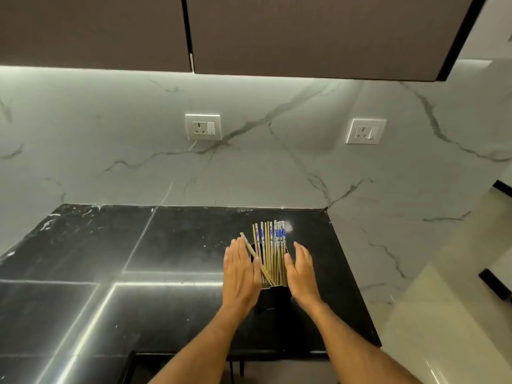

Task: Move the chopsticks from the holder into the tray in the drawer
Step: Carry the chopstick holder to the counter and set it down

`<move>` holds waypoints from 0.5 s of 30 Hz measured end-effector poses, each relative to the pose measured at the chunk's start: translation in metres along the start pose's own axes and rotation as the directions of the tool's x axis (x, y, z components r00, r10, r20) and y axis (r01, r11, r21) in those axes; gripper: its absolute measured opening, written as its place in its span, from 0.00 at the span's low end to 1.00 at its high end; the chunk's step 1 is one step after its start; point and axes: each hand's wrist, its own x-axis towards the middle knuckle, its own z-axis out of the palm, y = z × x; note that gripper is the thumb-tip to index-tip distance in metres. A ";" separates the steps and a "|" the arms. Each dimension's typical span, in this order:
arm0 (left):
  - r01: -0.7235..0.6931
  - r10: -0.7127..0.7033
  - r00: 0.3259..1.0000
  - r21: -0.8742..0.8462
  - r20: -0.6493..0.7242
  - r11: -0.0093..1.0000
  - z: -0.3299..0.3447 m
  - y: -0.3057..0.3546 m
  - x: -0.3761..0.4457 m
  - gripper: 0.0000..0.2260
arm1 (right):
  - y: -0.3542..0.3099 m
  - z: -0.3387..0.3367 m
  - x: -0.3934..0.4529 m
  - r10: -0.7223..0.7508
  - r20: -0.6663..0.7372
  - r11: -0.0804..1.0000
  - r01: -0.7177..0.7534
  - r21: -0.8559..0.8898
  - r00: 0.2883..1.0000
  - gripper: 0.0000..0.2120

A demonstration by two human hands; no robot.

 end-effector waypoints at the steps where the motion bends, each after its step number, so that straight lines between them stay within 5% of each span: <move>1: 0.106 -0.103 0.994 -0.090 0.033 0.990 0.005 -0.002 -0.003 0.28 | 0.003 0.004 0.001 0.063 0.002 0.995 -0.063 0.077 0.998 0.25; 7: 0.492 -0.450 0.870 -0.426 0.202 0.759 0.031 -0.003 -0.007 0.22 | 0.019 0.017 0.004 0.191 0.081 0.911 -0.207 0.358 0.978 0.13; 10: 0.513 -0.467 0.850 -0.587 0.245 0.626 0.036 0.005 -0.001 0.13 | 0.023 0.020 0.005 0.214 0.093 0.860 -0.232 0.455 0.972 0.16; 15: 0.507 -0.480 0.833 -0.728 0.276 0.461 0.039 0.012 0.001 0.17 | 0.026 0.024 0.008 0.226 0.109 0.798 -0.248 0.549 0.968 0.18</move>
